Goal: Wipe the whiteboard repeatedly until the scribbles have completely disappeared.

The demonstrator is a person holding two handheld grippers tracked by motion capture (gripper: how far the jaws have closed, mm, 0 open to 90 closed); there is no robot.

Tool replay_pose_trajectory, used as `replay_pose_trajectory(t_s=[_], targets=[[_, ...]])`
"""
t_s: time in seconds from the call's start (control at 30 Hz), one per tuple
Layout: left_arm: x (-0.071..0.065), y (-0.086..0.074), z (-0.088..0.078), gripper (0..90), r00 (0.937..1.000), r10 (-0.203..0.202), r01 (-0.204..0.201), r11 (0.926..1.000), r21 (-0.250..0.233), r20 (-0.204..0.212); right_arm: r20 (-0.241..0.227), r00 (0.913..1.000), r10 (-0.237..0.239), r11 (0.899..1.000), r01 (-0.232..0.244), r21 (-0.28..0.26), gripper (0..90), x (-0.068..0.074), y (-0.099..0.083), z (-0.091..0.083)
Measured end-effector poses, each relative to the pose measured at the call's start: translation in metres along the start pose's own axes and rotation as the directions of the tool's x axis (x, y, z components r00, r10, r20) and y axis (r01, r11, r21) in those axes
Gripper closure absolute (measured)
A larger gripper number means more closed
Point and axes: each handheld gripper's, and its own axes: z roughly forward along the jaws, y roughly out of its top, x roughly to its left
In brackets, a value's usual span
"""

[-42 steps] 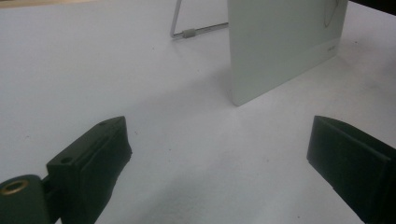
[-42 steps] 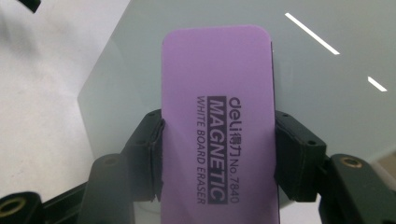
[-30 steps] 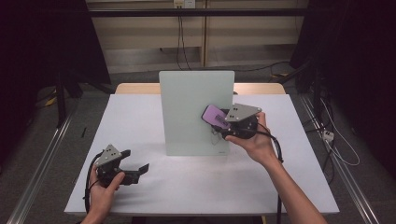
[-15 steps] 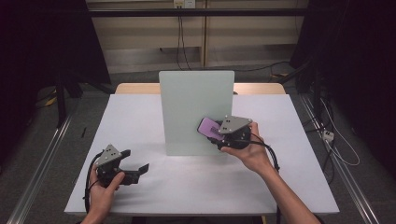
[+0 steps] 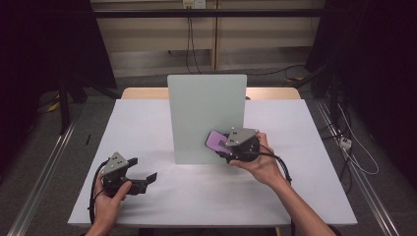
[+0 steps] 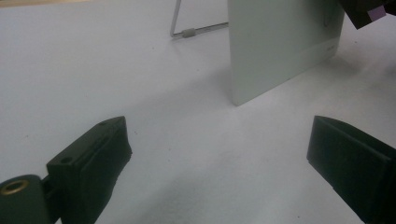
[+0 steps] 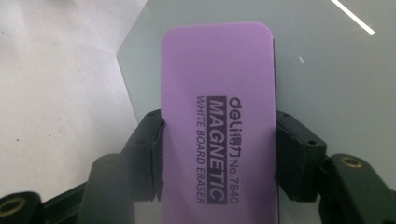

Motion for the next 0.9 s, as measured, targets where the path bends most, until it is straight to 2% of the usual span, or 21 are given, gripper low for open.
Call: replay_pose_trajectory(t_s=[0.53, 0.67, 0.9], targets=[[0.0, 0.0, 0.0, 5.7, 1.0, -0.001, 0.001, 1.0, -0.002, -0.001, 0.092, 0.9952, 0.033, 0.997, -0.027, -0.067, 41.6, -0.025, 0.015, -0.024], [0.0, 0.0, 0.0, 5.7, 1.0, -0.001, 0.001, 1.0, -0.002, -0.001, 0.109, 0.9939, 0.018, 0.998, -0.011, -0.065, 41.5, -0.022, 0.015, -0.022], [0.0, 0.0, 0.0, 5.8, 1.0, -0.001, 0.001, 1.0, -0.002, -0.001, 0.092, 0.9958, 0.004, 0.999, 0.0, -0.052, 41.5, -0.014, 0.009, -0.016]])
